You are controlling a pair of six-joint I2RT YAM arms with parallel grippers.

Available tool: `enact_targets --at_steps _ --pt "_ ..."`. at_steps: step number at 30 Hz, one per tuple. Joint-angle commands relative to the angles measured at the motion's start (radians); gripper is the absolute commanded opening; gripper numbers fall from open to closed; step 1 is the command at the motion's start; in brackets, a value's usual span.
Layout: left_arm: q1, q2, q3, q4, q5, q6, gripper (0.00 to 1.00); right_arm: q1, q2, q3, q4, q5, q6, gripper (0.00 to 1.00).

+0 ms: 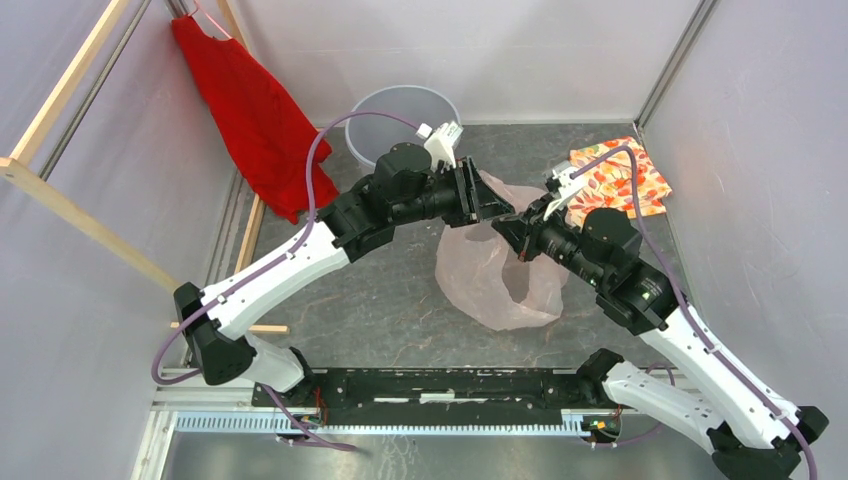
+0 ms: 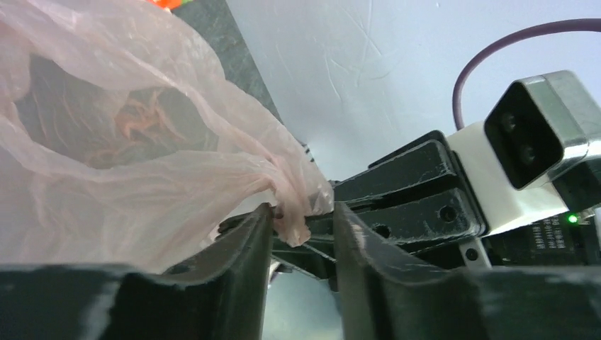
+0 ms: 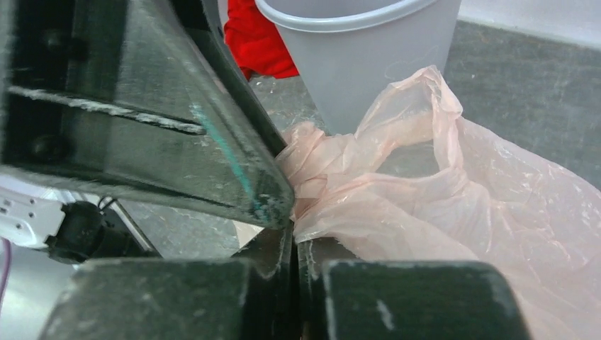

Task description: Put the trash bags into the trash bin

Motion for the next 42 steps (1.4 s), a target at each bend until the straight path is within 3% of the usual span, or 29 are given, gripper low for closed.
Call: enact_targets --at_steps 1,4,8,11,15,17,19,26,37,42 --pt "0.020 -0.030 0.029 0.012 0.003 0.030 0.52 0.002 0.010 0.092 -0.015 0.092 0.012 0.00" --pt "0.030 -0.052 0.070 -0.002 -0.008 0.084 0.71 0.002 0.017 0.141 -0.047 0.134 0.010 0.00" --pt "0.031 -0.149 0.070 0.045 -0.046 0.194 0.87 0.002 0.054 0.262 -0.063 0.159 -0.010 0.00" --pt "0.031 -0.204 0.086 -0.020 -0.202 0.279 0.87 0.001 0.090 0.345 -0.089 0.198 -0.025 0.00" --pt "0.041 -0.217 0.128 -0.193 -0.581 0.387 0.87 0.002 0.121 0.425 -0.108 0.248 -0.037 0.00" --pt "0.080 -0.198 0.142 -0.261 -0.746 0.428 0.86 0.002 0.130 0.457 -0.116 0.261 -0.045 0.00" --pt "0.140 -0.175 0.157 -0.308 -0.817 0.455 0.85 0.002 0.142 0.487 -0.136 0.272 -0.053 0.00" --pt "0.323 -0.079 0.199 -0.325 -0.871 0.518 0.84 0.002 0.155 0.555 -0.194 0.288 -0.077 0.00" --pt "0.505 0.176 0.315 -0.373 -0.743 0.520 0.79 0.001 0.130 0.634 -0.254 0.326 -0.110 0.00" --pt "0.550 0.266 0.352 -0.391 -0.682 0.525 0.72 0.002 0.145 0.699 -0.251 0.317 -0.123 0.00"
